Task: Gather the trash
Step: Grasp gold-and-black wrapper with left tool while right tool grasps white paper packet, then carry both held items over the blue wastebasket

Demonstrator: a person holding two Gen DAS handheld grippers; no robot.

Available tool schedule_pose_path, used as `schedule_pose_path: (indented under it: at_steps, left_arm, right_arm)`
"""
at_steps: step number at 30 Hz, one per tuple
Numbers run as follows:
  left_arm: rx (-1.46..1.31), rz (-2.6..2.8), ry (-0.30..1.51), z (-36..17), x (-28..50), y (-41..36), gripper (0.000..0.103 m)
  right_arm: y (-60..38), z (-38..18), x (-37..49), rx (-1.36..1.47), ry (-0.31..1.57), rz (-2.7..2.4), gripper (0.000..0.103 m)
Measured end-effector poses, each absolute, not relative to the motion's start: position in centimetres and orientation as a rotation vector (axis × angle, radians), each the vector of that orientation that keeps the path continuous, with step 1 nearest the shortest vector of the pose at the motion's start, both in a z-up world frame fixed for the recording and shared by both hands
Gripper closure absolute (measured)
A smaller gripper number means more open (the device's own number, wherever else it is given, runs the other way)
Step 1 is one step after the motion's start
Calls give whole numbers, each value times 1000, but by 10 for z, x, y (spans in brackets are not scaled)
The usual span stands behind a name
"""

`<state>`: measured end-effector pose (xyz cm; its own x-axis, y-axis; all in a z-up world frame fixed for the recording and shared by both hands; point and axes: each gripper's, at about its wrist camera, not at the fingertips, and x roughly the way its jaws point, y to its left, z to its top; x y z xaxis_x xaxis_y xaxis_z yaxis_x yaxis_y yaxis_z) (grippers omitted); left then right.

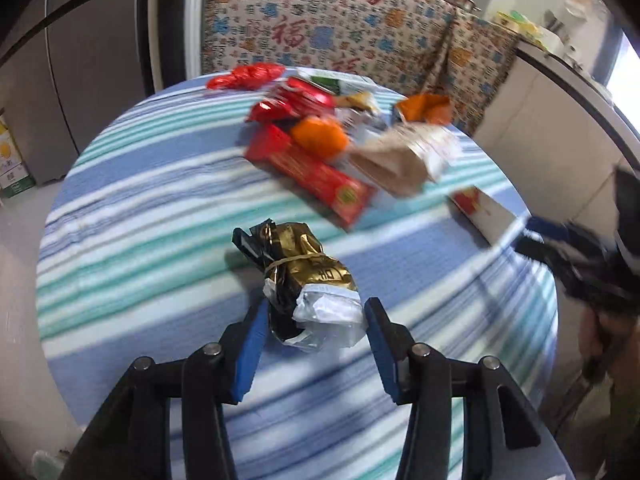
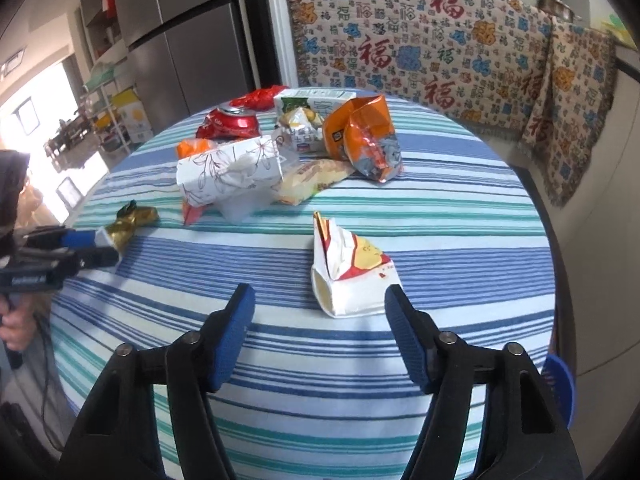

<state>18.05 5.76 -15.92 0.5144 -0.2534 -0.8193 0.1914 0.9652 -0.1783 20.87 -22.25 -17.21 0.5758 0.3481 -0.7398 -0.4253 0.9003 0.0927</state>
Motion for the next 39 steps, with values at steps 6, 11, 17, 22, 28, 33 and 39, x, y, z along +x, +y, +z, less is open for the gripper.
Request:
schedule_pose_path:
  at_steps: [6,11,17,22,28,33,39]
  left_arm:
    - [-83,-236,969,-152,165,58,34]
    - [-89,-239,969,-149,170,55,30]
    - [-55,-203,998,-163,179,48,57]
    - [-94,-196,958,-155,173,54,62]
    - [-97,-235,923,-139,164,34,64]
    - [-98,-262,902,-129,158,15,64]
    - [-67,-310,880,-114,150,-15,64]
  right_arm:
    - [-207,-182,232,-189,904,440,47]
    - [-203,-186,236,-218,921,439,59]
    - [-214,-173,231,-101,905,461,98]
    - [-229,-153,219,-25,876,489,98]
    - [-241,-134,201,12,839,501,98]
    - [-248,-125,189,20,821,498,98]
    - [-266,-117,176,46,803,474,98]
